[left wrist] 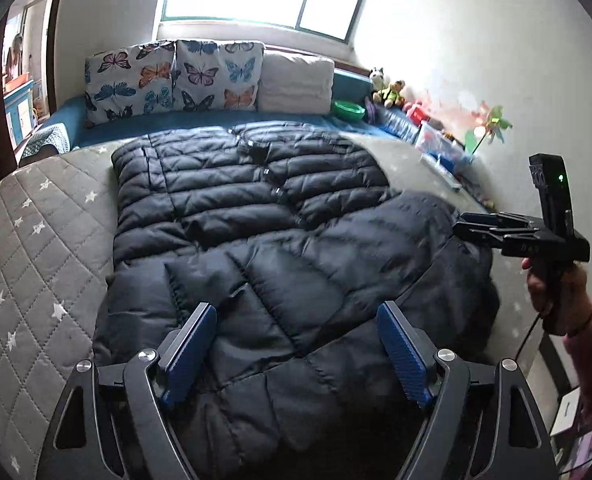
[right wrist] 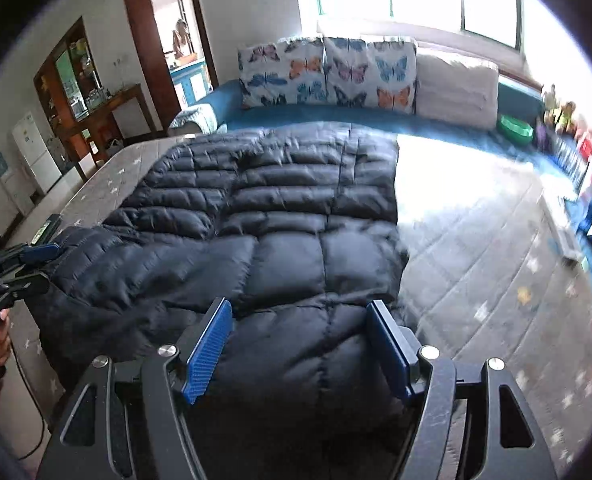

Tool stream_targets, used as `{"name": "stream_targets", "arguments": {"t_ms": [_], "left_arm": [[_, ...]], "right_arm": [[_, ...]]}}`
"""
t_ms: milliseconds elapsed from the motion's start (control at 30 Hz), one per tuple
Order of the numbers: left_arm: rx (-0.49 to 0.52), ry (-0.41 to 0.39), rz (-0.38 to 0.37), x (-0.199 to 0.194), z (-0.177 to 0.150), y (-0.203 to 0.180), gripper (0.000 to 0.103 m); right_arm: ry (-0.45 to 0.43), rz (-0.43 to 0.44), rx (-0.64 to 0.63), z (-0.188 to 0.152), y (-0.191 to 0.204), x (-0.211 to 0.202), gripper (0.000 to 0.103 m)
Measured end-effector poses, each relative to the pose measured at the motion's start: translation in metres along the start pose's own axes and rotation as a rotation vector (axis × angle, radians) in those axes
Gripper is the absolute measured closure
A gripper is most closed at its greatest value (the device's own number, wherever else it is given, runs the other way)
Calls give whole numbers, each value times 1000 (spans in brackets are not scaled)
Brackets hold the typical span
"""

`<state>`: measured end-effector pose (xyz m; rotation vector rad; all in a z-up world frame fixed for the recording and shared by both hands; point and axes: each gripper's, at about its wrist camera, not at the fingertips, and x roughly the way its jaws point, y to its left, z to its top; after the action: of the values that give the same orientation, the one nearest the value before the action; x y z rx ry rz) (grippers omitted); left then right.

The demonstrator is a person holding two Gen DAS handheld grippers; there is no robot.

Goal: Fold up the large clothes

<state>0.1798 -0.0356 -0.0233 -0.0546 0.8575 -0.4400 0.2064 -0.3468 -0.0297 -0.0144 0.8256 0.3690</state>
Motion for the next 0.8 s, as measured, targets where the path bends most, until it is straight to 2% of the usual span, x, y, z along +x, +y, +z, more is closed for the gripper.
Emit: {"name": "stream_targets", "arguments": {"t_ms": [167,333,500,667,800], "left_arm": [[-8,21,3,20,-16,12,15],[-15,22,19,35,-30,21,15],[-7,15,38,43,-38,23,15],[2,11,34,42,-40,24,15],[5,1,36,41,-40,23,13]], "right_arm": [[8,26,5,-23,-10,14,26],[1,75,64,-39,-22,23,25],[0,42,51,-44,-16,26,25],[44,16,46,-26,-11,13,25],[-10,11,3,4,12,-12,25]]}}
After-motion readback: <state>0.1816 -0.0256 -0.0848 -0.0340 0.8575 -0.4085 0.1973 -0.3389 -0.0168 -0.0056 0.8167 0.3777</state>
